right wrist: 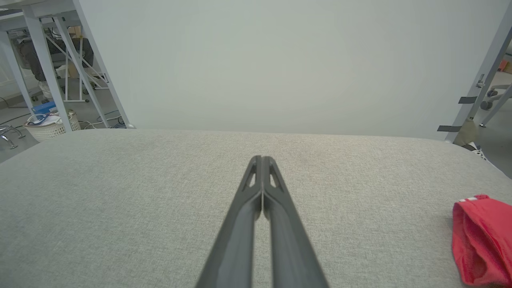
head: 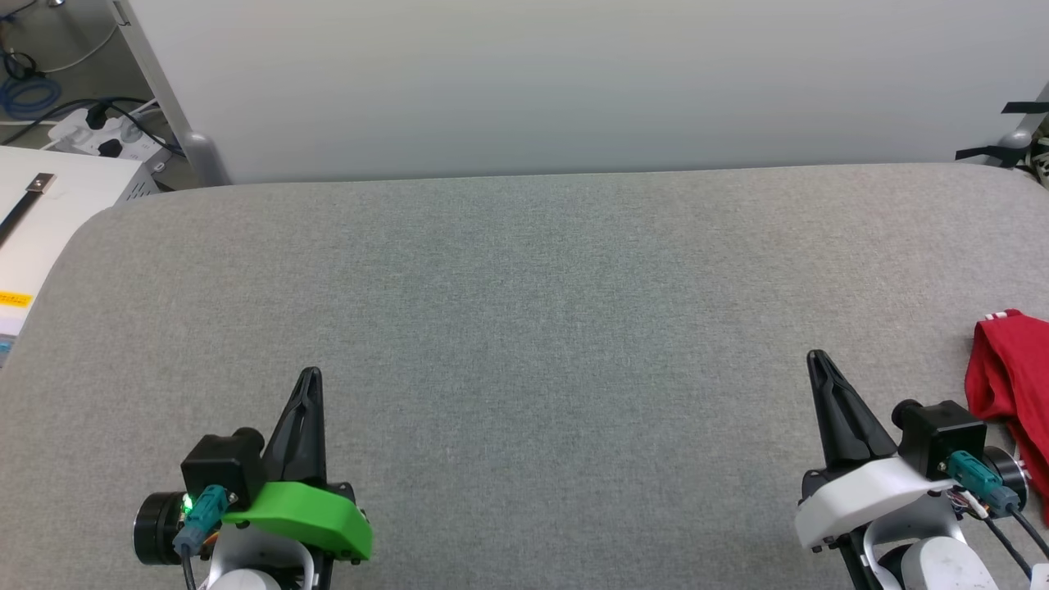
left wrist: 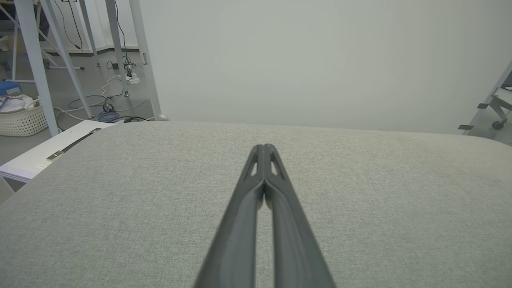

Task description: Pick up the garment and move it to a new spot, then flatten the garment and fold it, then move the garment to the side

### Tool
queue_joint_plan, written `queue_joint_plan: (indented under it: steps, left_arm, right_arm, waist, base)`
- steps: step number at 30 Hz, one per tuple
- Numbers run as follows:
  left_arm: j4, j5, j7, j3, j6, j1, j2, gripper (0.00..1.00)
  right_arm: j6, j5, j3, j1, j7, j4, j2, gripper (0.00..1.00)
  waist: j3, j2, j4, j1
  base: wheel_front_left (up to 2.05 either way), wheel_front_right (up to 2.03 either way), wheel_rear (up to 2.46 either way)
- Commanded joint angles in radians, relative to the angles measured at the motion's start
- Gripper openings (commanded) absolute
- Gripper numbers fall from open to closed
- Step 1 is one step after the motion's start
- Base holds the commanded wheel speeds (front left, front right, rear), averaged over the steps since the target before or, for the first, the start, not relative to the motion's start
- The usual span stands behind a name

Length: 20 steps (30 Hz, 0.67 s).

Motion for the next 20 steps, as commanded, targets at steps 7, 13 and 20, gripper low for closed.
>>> queue_joint_plan:
  steps: [7, 13, 20]
  left_arm:
    - [-0.011, 0.026, 0.017, -0.001, 0.013, 0.002, -0.006, 0.0]
    - [-0.016, 0.038, 0.029, -0.002, 0.019, 0.002, -0.006, 0.0]
    - [-0.021, 0.052, 0.044, -0.002, 0.026, 0.003, -0.007, 0.0]
  right_arm:
    - [0.0, -0.027, -0.007, 0.015, 0.019, -0.015, 0.003, 0.0]
    - [0.0, -0.038, -0.012, 0.018, 0.031, -0.022, 0.005, 0.0]
    - [0.0, -0.05, -0.016, 0.021, 0.045, -0.031, 0.007, 0.0]
  waist:
    - [-0.002, 0.0, 0.002, 0.0]
    - [-0.004, 0.0, 0.004, 0.0]
    - [-0.006, 0.0, 0.006, 0.0]
  base:
    - [0.0, 0.0, 0.0]
    - [0.0, 0.0, 0.0]
    - [0.0, 0.0, 0.0]
